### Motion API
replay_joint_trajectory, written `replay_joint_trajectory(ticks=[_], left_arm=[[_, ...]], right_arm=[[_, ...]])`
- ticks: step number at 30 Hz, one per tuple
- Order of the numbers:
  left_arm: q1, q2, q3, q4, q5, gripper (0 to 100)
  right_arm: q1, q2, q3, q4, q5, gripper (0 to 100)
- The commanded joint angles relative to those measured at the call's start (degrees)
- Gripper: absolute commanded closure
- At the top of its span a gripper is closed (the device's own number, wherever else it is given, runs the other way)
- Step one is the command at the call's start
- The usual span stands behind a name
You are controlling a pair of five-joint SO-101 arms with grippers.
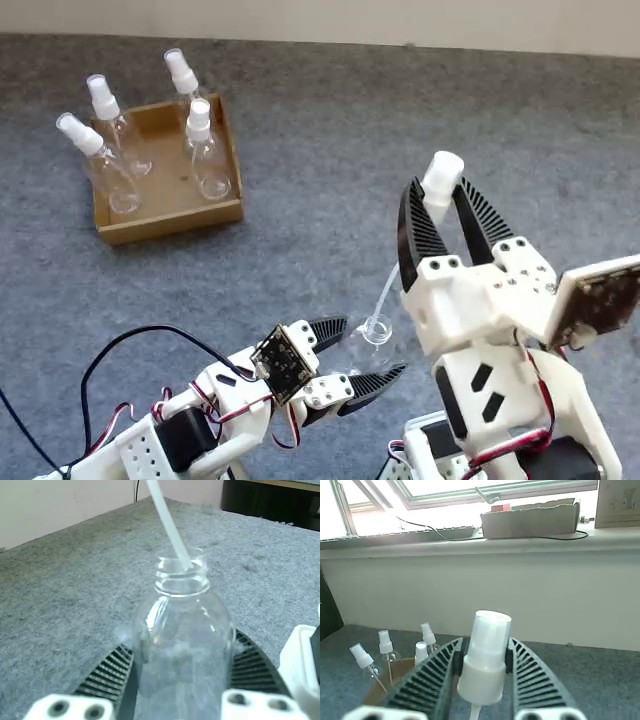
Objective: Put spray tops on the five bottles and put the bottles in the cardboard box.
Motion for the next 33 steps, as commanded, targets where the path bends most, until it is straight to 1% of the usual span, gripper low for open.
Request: replay_joint_trajectory(ticks=[1, 3, 12, 14, 17, 19, 21, 25, 28, 33], left_arm=[[0.75, -0.75, 1.19, -0.18, 0.62, 90], [0.75, -0.75, 1.19, -0.18, 0.62, 90], [0.66, -0.75, 1.19, -0.18, 0.62, 90], [-0.92, -0.75, 0.84, -0.53, 0.62, 90], [-5.58, -0.75, 1.1, -5.1, 0.79, 90], [-6.64, -0.75, 1.1, -7.03, 0.7, 90], [-7.96, -0.66, 1.1, -7.12, 0.62, 90], [-11.47, -0.66, 0.92, -9.23, 0.62, 90], [-11.47, -0.66, 1.1, -10.46, 0.62, 90], [-11.3, -0.66, 1.1, -10.55, 0.88, 90]], right_arm=[[-0.22, -0.57, -0.22, -3.3, 3.52, 91.7], [-0.22, -0.66, -0.22, -3.21, 4.75, 91.7], [-0.4, -0.75, 3.74, -2.86, 4.75, 91.7], [-0.48, -0.75, 4.44, -2.77, 4.75, 91.7], [-0.57, -0.75, 5.85, -2.42, 4.75, 91.7], [-0.66, -0.84, 6.81, -2.33, 4.66, 91.7], [-0.75, -2.07, 7.87, -1.45, 4.66, 91.6], [-5.14, -6.9, 9.45, 2.07, 5.1, 91.5], [-7.87, -9.1, 12.26, 2.42, 5.19, 91.4], [-9.8, -10.95, 16.57, 2.51, 5.19, 91.3]])
